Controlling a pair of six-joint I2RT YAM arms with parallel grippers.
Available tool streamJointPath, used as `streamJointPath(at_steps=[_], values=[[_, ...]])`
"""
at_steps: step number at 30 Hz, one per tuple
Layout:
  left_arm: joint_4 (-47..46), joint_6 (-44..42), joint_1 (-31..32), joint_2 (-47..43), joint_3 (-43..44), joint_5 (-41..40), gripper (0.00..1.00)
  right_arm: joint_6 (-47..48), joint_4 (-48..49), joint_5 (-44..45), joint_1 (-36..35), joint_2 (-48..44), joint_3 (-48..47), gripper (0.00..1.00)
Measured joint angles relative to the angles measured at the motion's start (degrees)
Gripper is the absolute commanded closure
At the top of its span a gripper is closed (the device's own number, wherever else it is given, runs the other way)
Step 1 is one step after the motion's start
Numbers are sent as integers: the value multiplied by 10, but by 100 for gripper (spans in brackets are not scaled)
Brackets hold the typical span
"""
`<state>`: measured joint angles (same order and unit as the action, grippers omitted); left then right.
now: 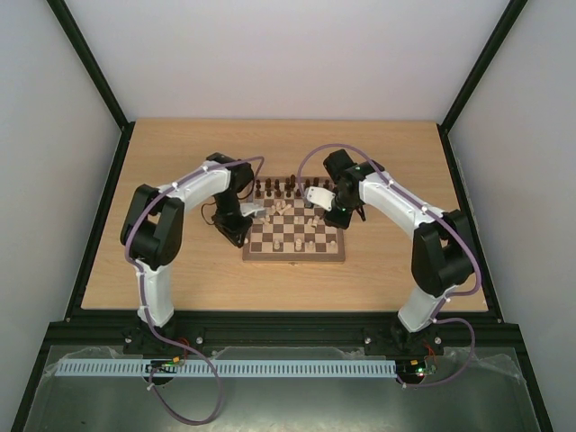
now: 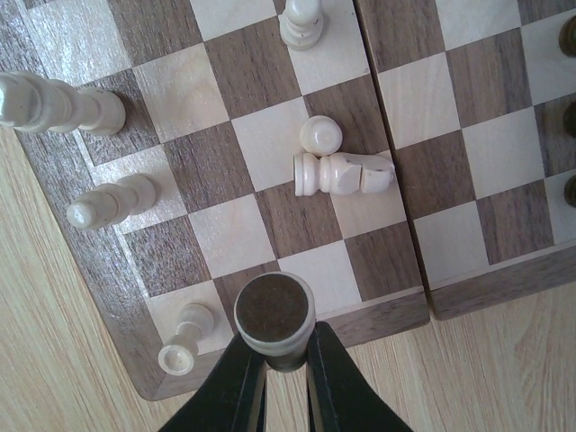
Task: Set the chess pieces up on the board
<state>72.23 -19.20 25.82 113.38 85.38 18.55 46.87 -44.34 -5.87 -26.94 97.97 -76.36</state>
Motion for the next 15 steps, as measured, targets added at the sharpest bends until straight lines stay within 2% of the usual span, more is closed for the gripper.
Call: streamJointPath(at_steps=[12,15], values=[[5,30,85,38,41,-146,92,-23,0,-1,0,11,-1,92],[5,32,102,46,46,-167,88,-28,0,-1,0,11,-1,92]])
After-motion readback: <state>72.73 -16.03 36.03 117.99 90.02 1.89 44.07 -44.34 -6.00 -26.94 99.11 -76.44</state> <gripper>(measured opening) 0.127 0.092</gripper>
